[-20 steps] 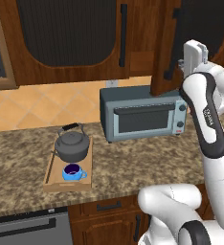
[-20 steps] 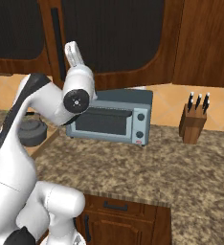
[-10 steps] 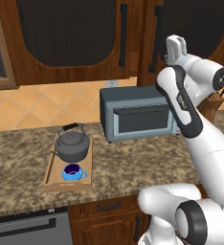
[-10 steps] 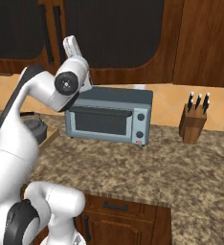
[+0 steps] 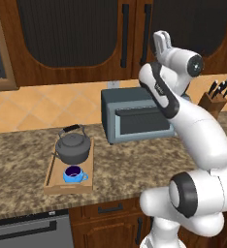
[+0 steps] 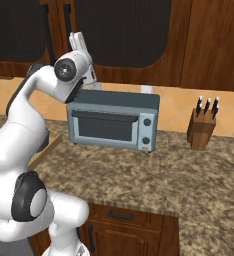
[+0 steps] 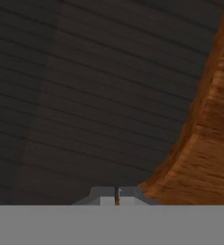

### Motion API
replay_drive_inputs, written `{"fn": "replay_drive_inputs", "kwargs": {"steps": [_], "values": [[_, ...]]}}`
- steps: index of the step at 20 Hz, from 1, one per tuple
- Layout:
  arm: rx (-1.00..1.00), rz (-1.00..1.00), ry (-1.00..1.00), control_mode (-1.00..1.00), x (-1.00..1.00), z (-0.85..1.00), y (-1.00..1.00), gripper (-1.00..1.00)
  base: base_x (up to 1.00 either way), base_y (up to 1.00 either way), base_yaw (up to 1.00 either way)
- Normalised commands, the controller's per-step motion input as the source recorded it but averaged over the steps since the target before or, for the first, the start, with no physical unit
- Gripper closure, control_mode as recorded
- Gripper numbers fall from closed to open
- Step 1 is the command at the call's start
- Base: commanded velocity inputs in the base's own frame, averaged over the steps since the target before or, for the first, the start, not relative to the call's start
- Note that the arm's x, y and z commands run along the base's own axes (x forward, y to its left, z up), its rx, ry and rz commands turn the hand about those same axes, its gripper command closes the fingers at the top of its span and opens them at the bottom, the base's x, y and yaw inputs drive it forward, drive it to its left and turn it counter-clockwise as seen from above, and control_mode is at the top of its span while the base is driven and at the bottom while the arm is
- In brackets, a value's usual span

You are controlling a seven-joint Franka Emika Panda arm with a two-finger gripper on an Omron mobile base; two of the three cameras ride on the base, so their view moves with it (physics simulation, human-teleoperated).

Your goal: Pick the kettle from the counter and place it on the tray. Then pick the mug from the cabinet and place it on the tray. Then close the cabinet doors.

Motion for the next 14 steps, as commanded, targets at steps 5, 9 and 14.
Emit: {"fn": "replay_drive_inputs", "kwargs": {"steps": [5, 9, 14], "values": [[0.0, -0.06, 0.08, -1.0, 0.86, -0.19, 0.15, 1.0, 0.0, 0.0, 0.0], [0.0, -0.06, 0.03, -1.0, 0.79, -0.24, 0.09, 1.0, 0.0, 0.0, 0.0], [0.0, -0.08, 0.0, -1.0, 0.7, -0.25, 0.04, 1.0, 0.0, 0.0, 0.0]]}}
